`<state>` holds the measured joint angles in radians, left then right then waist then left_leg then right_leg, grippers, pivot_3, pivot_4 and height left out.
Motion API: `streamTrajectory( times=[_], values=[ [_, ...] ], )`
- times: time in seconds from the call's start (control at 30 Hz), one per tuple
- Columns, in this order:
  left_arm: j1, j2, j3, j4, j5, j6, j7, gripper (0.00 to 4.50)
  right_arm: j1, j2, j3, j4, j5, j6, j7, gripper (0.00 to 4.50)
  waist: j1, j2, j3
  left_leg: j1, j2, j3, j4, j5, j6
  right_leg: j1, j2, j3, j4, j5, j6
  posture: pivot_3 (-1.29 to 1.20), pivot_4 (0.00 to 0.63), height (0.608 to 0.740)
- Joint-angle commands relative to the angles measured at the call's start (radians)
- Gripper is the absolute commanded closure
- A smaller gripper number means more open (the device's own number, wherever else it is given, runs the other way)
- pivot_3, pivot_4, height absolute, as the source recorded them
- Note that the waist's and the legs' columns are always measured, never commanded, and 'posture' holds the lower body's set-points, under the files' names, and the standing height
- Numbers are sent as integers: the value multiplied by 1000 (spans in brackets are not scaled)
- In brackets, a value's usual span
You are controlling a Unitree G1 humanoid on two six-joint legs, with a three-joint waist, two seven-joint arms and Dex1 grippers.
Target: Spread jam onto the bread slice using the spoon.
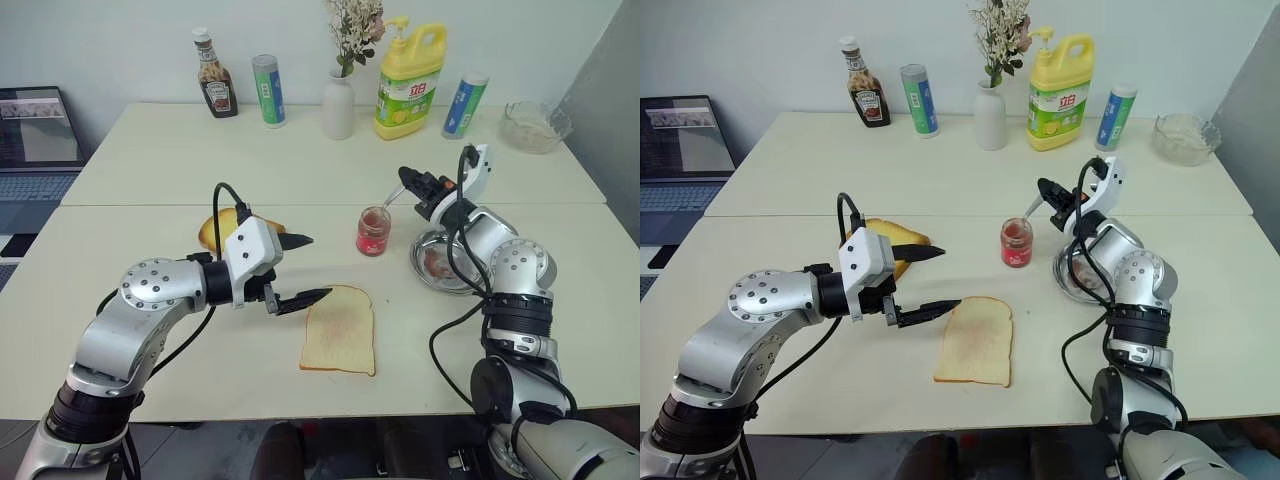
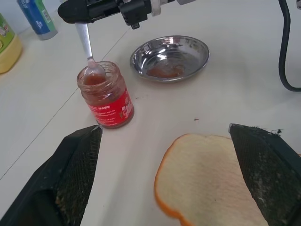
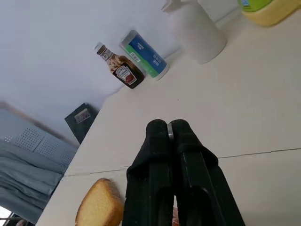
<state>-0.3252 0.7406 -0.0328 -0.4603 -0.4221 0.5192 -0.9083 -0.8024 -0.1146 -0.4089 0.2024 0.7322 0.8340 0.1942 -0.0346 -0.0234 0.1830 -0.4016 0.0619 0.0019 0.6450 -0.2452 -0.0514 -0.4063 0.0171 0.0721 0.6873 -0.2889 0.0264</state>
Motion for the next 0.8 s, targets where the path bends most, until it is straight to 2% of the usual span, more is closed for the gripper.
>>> streamTrajectory(
  times=[0.03, 0.47, 0.8],
  values=[
    [-15, 7, 11, -11, 1, -21, -6, 0, -37, 2, -23, -27, 54, 7, -15, 4457, 0, 0, 0, 0, 0, 0, 0, 0, 0, 0, 0, 0, 0, 0, 0, 0, 150, 740],
    [-19, 5, 18, -2, -4, -26, -9, 0, -31, -35, -87, -43, 159, 58, -102, 4457, 0, 0, 0, 0, 0, 0, 0, 0, 0, 0, 0, 0, 0, 0, 0, 0, 150, 740],
    [-47, -22, 26, 25, -29, -32, -18, 0, -16, -16, -176, -43, 272, 62, -211, 4457, 0, 0, 0, -1, 0, 0, 0, 0, 0, 0, 0, 0, -1, 0, 0, 0, 150, 740]
  ],
)
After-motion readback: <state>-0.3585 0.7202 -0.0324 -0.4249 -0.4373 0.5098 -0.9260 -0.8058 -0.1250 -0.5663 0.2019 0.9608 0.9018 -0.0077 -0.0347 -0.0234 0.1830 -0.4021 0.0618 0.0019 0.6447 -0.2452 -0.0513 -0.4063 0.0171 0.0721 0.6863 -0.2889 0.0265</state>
